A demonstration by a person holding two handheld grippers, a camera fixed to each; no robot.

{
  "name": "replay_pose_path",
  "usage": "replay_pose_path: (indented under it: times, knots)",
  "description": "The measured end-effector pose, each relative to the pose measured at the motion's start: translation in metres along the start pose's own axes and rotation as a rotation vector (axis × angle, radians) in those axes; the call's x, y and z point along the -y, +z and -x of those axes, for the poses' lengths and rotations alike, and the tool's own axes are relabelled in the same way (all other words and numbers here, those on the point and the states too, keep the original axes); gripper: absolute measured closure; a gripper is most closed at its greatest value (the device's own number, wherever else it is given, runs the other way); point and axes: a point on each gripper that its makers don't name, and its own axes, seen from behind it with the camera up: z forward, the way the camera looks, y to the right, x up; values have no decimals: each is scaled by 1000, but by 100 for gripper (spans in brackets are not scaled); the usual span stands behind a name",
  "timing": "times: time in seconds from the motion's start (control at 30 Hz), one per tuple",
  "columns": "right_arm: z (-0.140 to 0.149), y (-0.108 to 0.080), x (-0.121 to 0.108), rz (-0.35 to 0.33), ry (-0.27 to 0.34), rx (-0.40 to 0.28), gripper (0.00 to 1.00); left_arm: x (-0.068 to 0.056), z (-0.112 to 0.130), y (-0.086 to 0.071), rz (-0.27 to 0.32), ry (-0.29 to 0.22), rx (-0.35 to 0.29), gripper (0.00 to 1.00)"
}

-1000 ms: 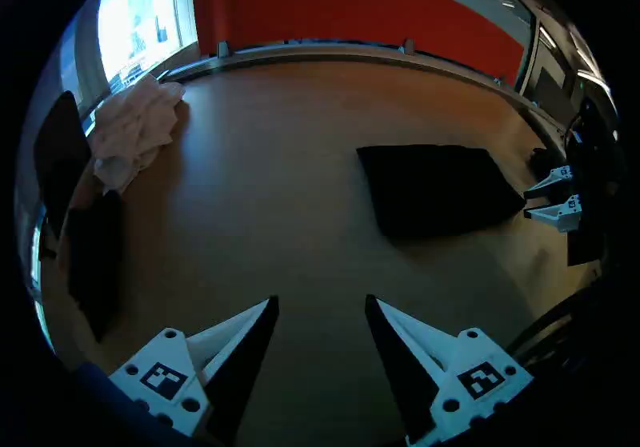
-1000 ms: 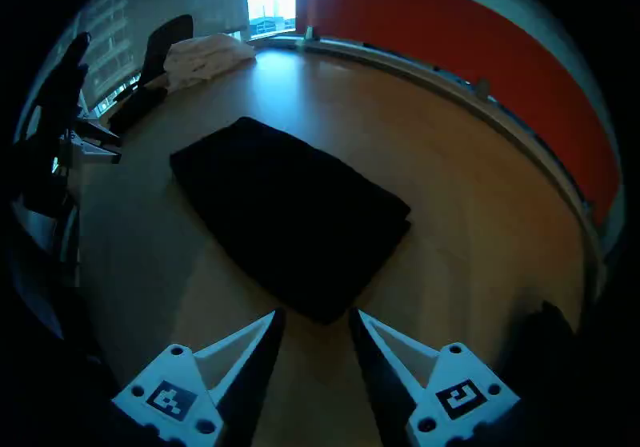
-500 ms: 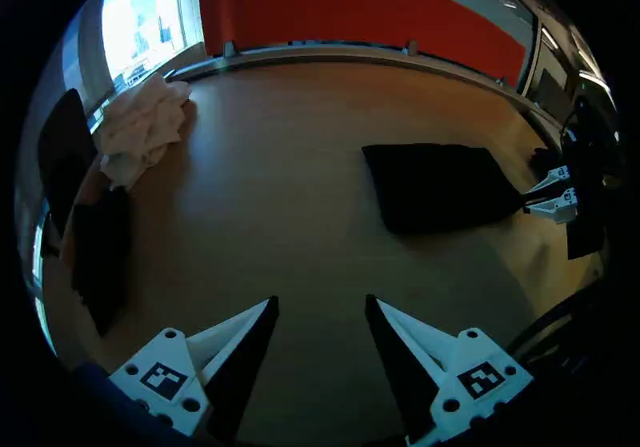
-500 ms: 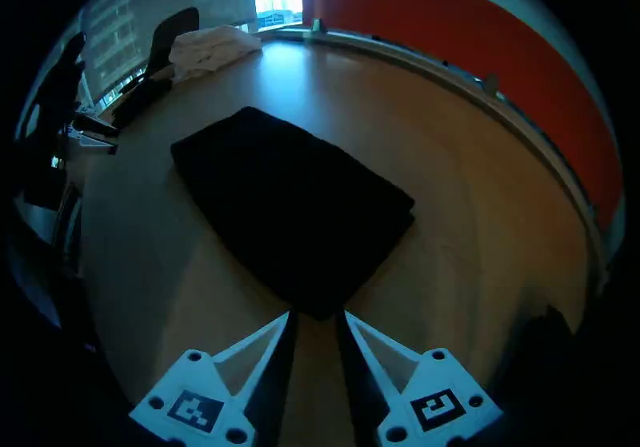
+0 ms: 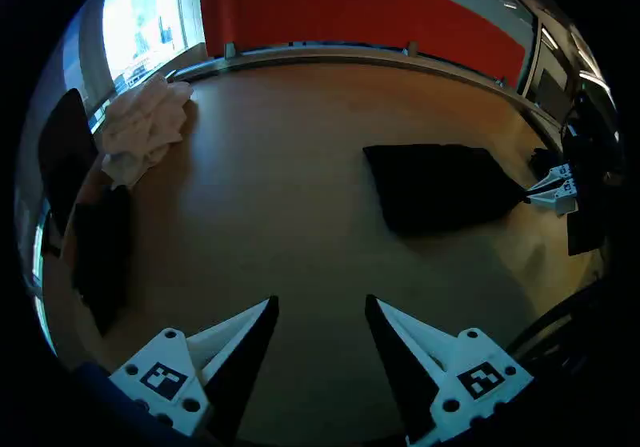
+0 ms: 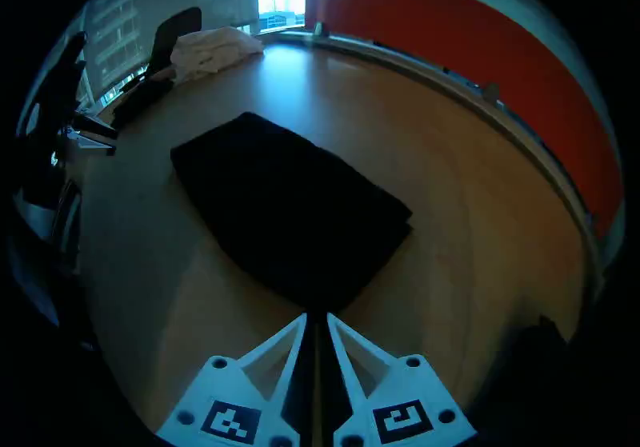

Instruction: Fold towel

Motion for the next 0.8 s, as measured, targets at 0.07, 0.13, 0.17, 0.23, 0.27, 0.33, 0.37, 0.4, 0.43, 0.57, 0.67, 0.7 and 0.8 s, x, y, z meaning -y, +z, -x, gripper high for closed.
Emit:
replay_pose_path:
  times: [0.07,0.13,0.17,0.23,0.27,0.33,0.37,0.4,0.43,0.57,0.67,0.7,0.8]
  knots:
    - [-6,-4,-1,8,4,-15,98,0,-1,0,2,-3,-1,21]
    - [-12,-8,-1,14,5,-31,98,0,-2,0,2,-3,-3,20]
    - [-15,-10,-1,17,5,-38,98,0,-2,-1,2,-3,-4,20]
    - [-21,-14,-2,23,2,-52,98,0,-4,-1,3,-1,-7,20]
    - [-23,-16,-2,27,0,-59,98,0,-4,-1,4,0,-8,20]
    - [-28,-21,-3,34,-5,-68,98,0,-5,-1,4,2,-9,20]
    - [-30,-23,-4,38,-8,-73,98,1,-5,-1,3,3,-9,20]
    - [-32,-25,-4,42,-11,-77,98,1,-6,-1,4,4,-10,20]
    - [-35,-27,-5,46,-14,-82,98,0,-6,-2,5,3,-11,20]
    - [-44,-35,-8,61,-21,-102,98,-1,-8,-3,10,2,-13,20]
    - [-51,-42,-10,72,-21,-119,98,0,-8,-3,10,3,-13,21]
    - [-54,-44,-11,74,-21,-124,98,0,-8,-3,10,4,-13,21]
    - [-60,-48,-13,79,-23,-137,98,-1,-8,-4,11,5,-13,21]
